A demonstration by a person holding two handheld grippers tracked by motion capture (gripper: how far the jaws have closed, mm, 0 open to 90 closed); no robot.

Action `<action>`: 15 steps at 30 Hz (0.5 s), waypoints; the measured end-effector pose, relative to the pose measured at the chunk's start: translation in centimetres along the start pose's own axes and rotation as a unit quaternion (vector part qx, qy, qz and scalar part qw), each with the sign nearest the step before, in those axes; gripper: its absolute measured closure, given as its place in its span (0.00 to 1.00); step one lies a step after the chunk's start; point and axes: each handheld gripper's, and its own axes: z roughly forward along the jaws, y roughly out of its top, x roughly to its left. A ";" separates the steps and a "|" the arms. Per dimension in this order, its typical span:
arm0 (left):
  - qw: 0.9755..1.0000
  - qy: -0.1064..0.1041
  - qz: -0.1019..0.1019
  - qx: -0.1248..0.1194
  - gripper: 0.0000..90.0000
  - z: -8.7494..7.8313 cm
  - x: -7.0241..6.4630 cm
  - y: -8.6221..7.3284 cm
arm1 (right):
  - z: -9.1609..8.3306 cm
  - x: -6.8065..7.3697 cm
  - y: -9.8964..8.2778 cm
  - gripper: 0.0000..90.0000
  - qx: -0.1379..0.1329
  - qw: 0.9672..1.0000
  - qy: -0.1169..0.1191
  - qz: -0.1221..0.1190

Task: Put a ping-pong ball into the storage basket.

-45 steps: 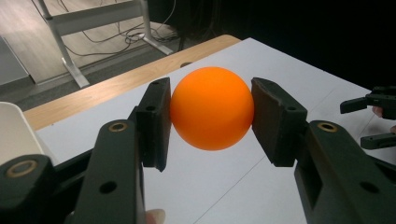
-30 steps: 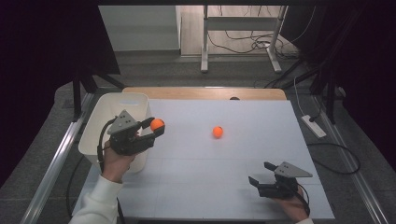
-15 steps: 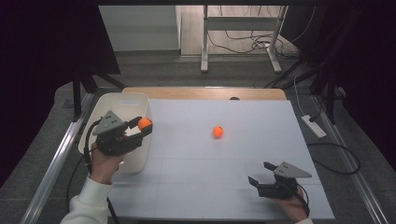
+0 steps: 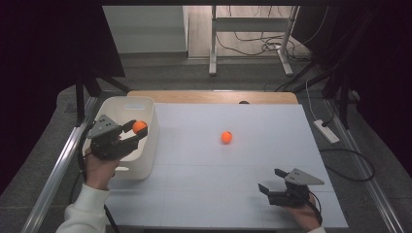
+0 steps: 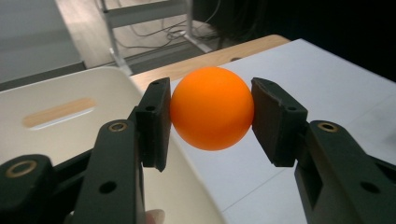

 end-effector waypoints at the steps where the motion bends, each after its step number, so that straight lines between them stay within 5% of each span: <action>1: 1.000 0.002 -0.005 0.001 0.56 0.1 0.3 -0.2 | 0.0 0.0 0.0 0.15 0.001 1.000 0.000 0.000; 15: 0.998 0.041 -0.032 0.019 0.56 0.2 2.9 -1.0 | 0.0 -0.1 0.0 0.15 0.005 1.000 -0.005 -0.002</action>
